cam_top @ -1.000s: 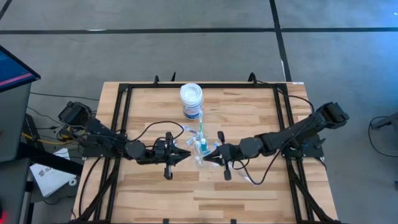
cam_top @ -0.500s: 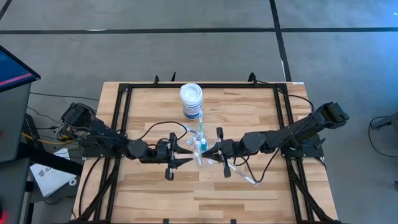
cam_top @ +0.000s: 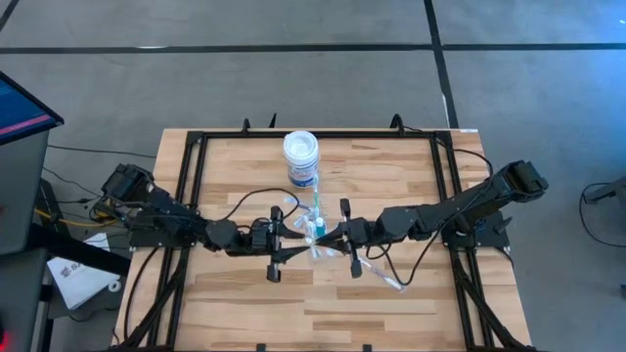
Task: Pick & Place toothbrushing station
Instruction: Put the orange toothbrush into the Transparent organizer, then put the blue toothbrush into the Transparent organizer
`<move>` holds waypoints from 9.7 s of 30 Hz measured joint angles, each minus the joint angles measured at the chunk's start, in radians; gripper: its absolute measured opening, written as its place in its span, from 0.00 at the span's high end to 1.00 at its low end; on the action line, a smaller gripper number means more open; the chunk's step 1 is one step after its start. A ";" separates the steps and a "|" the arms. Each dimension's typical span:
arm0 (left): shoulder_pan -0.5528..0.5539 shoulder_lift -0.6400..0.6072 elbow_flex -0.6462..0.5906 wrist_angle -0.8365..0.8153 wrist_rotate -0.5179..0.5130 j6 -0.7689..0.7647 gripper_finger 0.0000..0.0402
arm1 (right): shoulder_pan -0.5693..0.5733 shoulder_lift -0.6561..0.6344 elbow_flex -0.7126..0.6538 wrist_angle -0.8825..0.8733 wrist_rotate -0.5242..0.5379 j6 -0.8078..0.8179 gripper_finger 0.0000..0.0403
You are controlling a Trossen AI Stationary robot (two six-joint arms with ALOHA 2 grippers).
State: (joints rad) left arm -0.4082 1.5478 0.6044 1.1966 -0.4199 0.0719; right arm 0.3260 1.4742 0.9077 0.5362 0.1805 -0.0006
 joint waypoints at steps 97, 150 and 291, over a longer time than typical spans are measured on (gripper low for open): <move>0.109 -0.128 -0.059 -0.065 0.001 -0.077 0.96 | -0.052 -0.037 -0.002 -0.094 0.003 -0.081 0.73; 0.350 -0.017 -0.067 -0.191 0.002 -0.189 0.96 | 0.027 -0.039 0.000 -0.196 0.004 -0.033 0.73; 0.276 -0.518 -0.067 -0.885 0.081 -0.327 0.97 | 0.026 -0.028 0.000 -0.271 0.003 -0.033 0.73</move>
State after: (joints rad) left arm -0.1318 1.0302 0.5369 0.3111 -0.3390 -0.2547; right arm 0.3523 1.4464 0.9077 0.2650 0.1837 -0.0334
